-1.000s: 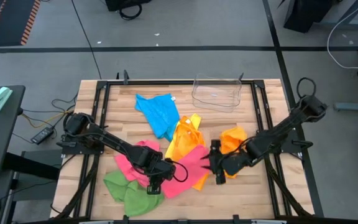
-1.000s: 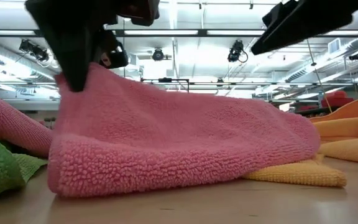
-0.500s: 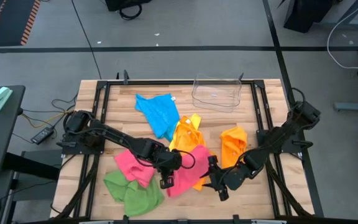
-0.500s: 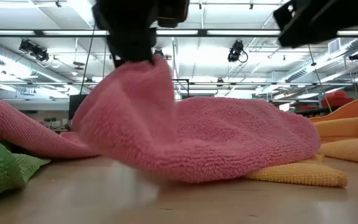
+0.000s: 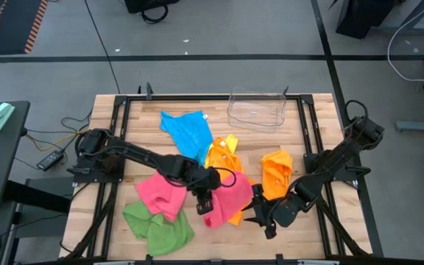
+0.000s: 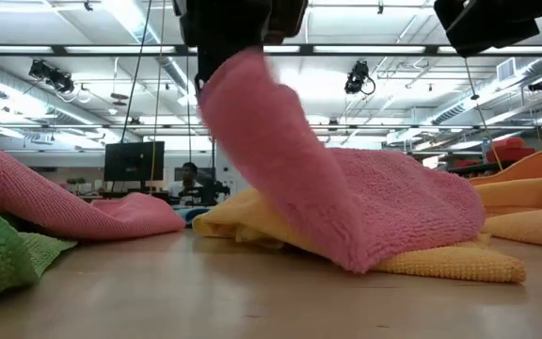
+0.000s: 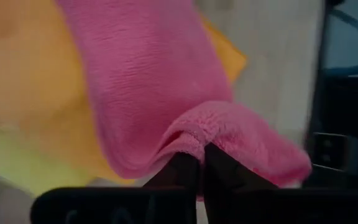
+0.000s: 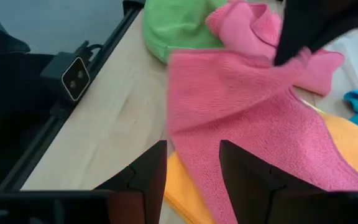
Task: Fold microfiber towels
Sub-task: Fold the top pink microfiber cloth
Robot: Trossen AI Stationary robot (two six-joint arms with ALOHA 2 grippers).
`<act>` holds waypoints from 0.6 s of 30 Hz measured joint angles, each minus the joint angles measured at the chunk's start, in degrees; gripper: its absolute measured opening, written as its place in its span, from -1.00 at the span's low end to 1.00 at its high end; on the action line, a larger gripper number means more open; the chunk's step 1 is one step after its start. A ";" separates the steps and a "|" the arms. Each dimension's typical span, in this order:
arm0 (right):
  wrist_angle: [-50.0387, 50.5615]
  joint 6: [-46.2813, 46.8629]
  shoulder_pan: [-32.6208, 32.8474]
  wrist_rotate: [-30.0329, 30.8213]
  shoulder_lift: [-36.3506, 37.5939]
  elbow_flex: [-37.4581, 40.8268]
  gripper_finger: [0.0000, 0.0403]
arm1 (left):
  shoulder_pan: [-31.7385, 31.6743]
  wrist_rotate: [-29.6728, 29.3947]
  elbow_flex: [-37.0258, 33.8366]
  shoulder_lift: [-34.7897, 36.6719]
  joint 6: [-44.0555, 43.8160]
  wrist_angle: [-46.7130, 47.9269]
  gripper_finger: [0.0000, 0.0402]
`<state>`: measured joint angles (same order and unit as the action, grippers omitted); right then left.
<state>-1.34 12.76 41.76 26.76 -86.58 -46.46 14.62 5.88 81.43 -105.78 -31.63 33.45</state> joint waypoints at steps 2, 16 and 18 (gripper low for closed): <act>-0.03 -0.73 -0.29 -0.02 -0.21 0.00 -0.22 | -0.71 -0.46 0.02 0.00 -0.47 -0.64 -0.95; -4.65 -2.89 -0.48 0.21 -3.87 -0.01 -0.22 | -2.47 -1.59 -0.15 -4.05 -1.81 -1.67 -0.88; -4.57 -2.89 -0.50 0.22 -3.87 0.00 -0.22 | -2.53 -1.59 -0.15 -4.57 -0.97 -1.13 -0.91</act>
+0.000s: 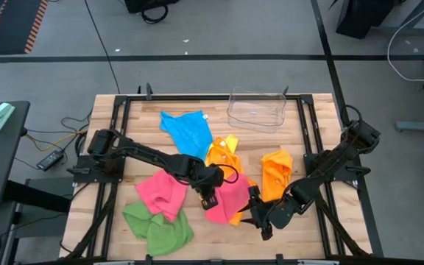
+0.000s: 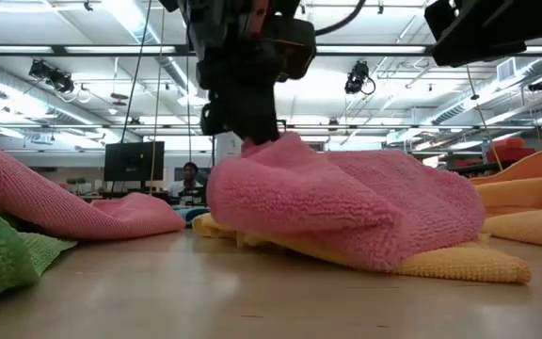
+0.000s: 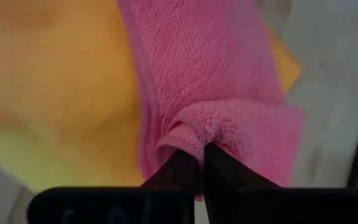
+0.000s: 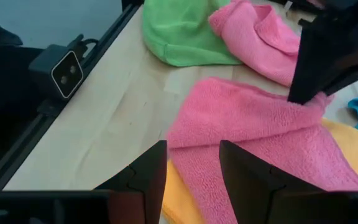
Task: Fold microfiber towels
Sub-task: Fold the top pink microfiber cloth
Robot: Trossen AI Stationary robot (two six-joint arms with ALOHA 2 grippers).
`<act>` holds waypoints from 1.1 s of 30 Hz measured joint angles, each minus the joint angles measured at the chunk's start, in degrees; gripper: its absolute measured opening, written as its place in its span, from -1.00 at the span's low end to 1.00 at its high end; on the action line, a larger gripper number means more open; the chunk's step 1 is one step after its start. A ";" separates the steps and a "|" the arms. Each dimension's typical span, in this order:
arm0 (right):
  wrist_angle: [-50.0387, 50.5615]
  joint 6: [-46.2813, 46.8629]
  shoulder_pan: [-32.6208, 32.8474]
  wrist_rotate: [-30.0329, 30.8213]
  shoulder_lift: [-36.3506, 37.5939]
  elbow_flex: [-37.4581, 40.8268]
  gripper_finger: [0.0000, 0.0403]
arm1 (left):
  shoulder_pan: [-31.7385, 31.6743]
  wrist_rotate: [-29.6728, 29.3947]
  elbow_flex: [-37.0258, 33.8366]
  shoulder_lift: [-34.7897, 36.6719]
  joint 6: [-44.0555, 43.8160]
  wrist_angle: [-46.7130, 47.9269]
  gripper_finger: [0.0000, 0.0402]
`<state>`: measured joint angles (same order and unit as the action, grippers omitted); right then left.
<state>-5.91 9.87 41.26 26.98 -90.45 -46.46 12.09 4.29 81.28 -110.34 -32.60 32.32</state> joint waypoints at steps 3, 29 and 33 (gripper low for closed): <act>1.10 -0.02 -0.02 0.32 -0.02 0.01 -0.22 | -0.40 -0.22 0.00 -0.13 0.13 -1.35 -0.92; -7.40 -5.26 0.25 -0.34 -6.81 -0.17 -0.22 | -1.04 -0.62 -0.02 -2.08 5.90 -3.73 -0.31; -7.77 -7.49 1.82 8.35 -13.88 -4.15 -0.22 | -1.04 -0.61 -0.02 -2.08 5.88 -3.70 -0.35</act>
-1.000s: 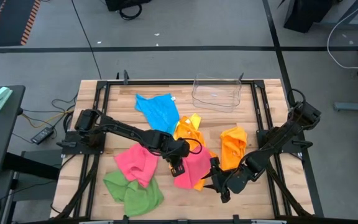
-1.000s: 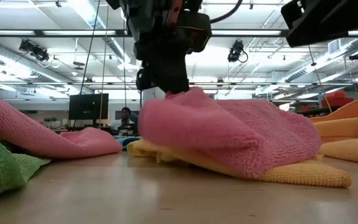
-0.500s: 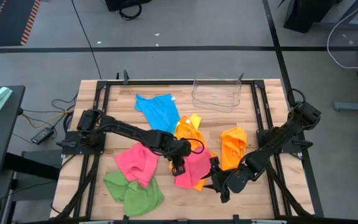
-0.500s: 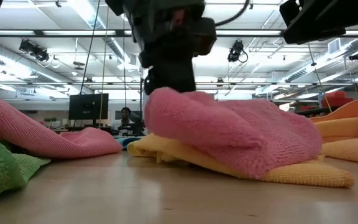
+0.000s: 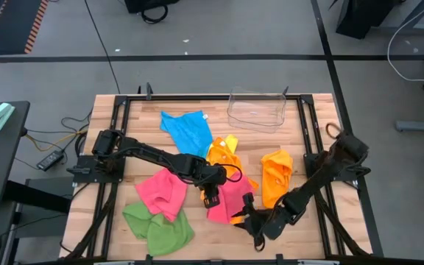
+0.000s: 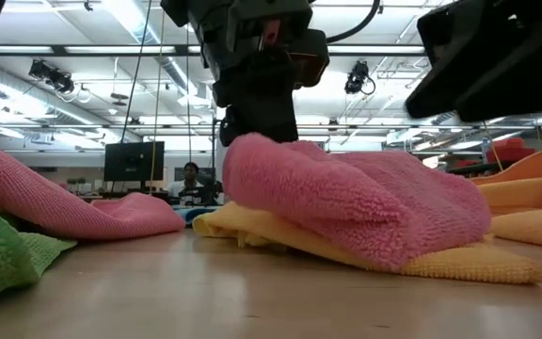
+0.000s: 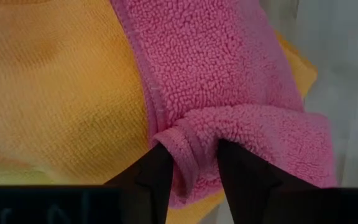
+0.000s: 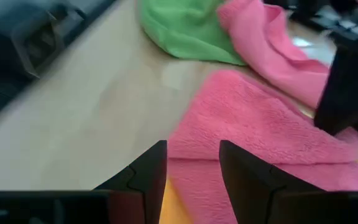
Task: Fold microfiber towels
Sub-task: Fold the top pink microfiber cloth
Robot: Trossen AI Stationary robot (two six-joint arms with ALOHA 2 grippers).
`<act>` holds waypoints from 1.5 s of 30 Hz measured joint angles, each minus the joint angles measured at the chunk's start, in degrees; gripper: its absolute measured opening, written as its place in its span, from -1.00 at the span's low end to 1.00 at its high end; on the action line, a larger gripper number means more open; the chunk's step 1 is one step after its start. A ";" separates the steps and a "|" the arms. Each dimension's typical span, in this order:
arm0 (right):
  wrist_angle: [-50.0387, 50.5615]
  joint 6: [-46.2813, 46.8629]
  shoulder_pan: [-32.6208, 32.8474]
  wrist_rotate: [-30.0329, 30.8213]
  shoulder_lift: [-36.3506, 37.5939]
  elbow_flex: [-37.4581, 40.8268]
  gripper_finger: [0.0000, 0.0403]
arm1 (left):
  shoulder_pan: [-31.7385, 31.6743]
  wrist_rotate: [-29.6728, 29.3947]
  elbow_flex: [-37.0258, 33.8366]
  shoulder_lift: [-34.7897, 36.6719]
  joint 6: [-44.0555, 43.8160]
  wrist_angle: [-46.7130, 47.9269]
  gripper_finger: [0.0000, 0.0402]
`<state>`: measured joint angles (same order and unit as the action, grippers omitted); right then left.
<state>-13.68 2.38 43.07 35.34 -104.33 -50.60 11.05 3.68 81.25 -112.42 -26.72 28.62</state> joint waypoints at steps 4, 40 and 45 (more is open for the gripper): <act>0.44 -4.29 1.52 8.39 -7.35 -6.45 -0.22 | 0.00 0.02 0.00 0.00 0.22 -0.02 -0.37; 17.78 -15.37 -3.09 20.54 -25.40 -31.24 -0.12 | 0.00 0.68 -0.02 -0.02 0.24 -0.07 -0.44; 17.85 -14.44 -2.93 19.98 -25.33 -31.24 -0.46 | 0.00 0.68 -0.02 -0.02 0.02 -0.04 -0.43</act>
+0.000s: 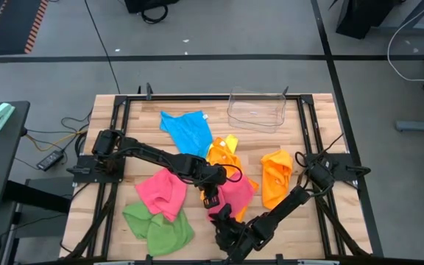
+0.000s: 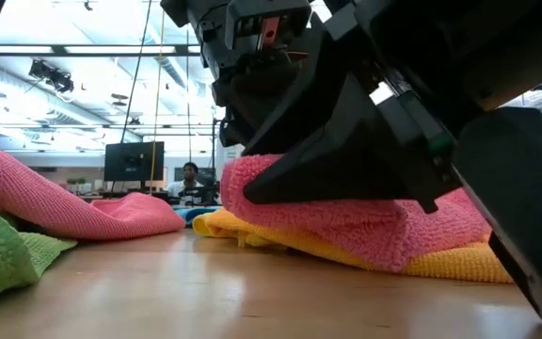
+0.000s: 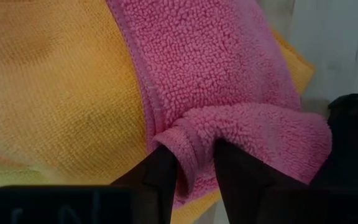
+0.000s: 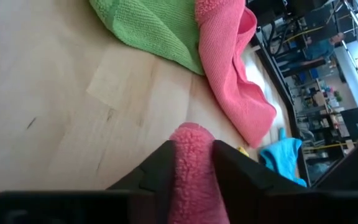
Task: Fold microfiber towels
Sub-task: Fold the top pink microfiber cloth
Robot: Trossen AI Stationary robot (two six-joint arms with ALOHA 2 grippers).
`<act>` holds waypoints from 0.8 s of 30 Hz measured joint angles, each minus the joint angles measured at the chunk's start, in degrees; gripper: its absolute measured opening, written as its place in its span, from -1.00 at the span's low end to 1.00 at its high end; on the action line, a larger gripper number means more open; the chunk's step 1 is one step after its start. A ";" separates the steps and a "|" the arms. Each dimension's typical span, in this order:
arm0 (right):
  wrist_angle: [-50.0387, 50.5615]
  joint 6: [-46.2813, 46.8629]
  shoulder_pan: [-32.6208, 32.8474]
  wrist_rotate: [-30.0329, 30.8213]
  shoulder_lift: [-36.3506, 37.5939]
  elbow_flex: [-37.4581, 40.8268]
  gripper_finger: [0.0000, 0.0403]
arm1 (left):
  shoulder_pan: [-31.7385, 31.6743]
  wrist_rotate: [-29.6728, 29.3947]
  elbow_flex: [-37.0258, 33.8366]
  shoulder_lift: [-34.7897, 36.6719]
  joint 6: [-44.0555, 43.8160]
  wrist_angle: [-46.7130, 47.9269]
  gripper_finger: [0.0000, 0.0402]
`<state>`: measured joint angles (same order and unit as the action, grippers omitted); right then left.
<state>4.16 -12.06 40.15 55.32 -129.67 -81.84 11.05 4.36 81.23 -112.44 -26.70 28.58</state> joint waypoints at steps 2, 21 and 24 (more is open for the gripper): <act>0.02 0.09 0.08 -0.08 0.00 0.00 -0.58 | 0.04 0.00 0.00 0.00 0.00 0.04 -0.43; 12.16 10.63 3.58 -1.35 6.99 0.07 -0.80 | 0.72 -0.07 0.00 0.00 0.40 -0.41 -0.43; 17.00 15.41 3.55 -1.85 7.43 0.07 -0.80 | 0.81 -0.07 0.00 0.00 0.83 -0.37 -0.41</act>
<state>21.17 3.35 43.70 53.47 -122.23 -81.78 11.86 4.29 81.23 -112.44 -25.87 28.20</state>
